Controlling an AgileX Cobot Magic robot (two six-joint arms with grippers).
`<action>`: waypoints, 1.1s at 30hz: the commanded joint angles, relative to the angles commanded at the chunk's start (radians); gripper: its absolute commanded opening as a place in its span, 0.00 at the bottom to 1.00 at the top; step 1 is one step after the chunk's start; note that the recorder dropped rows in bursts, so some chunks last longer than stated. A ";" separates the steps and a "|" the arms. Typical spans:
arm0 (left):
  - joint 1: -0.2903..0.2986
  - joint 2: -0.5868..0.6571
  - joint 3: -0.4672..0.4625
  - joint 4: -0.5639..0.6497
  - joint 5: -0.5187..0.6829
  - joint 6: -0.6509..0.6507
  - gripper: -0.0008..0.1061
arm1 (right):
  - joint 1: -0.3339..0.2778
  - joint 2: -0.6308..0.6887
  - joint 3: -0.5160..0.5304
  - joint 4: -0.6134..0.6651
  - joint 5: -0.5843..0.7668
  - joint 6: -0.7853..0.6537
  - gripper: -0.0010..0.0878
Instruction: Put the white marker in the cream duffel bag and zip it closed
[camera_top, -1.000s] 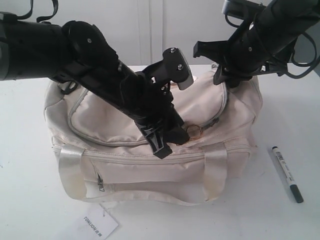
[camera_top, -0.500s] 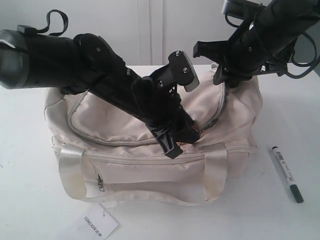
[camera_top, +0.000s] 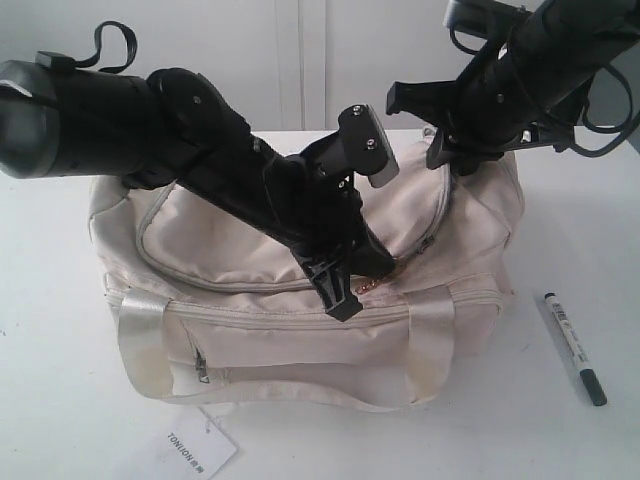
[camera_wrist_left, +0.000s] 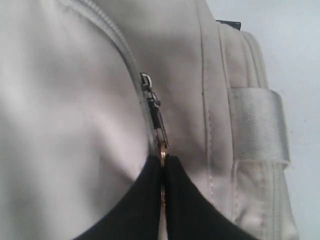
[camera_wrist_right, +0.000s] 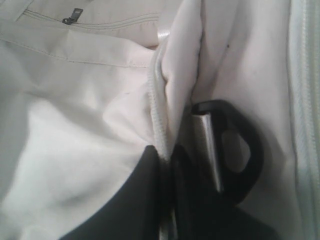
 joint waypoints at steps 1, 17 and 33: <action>0.000 0.000 0.000 -0.005 0.002 0.000 0.01 | 0.000 0.000 0.000 0.000 0.000 0.000 0.01; 0.000 -0.058 0.000 -0.012 0.181 0.000 0.01 | 0.000 0.000 0.000 0.000 0.000 -0.017 0.01; 0.000 -0.058 0.000 0.252 0.236 -0.070 0.01 | 0.000 0.000 0.000 -0.043 0.002 -0.019 0.01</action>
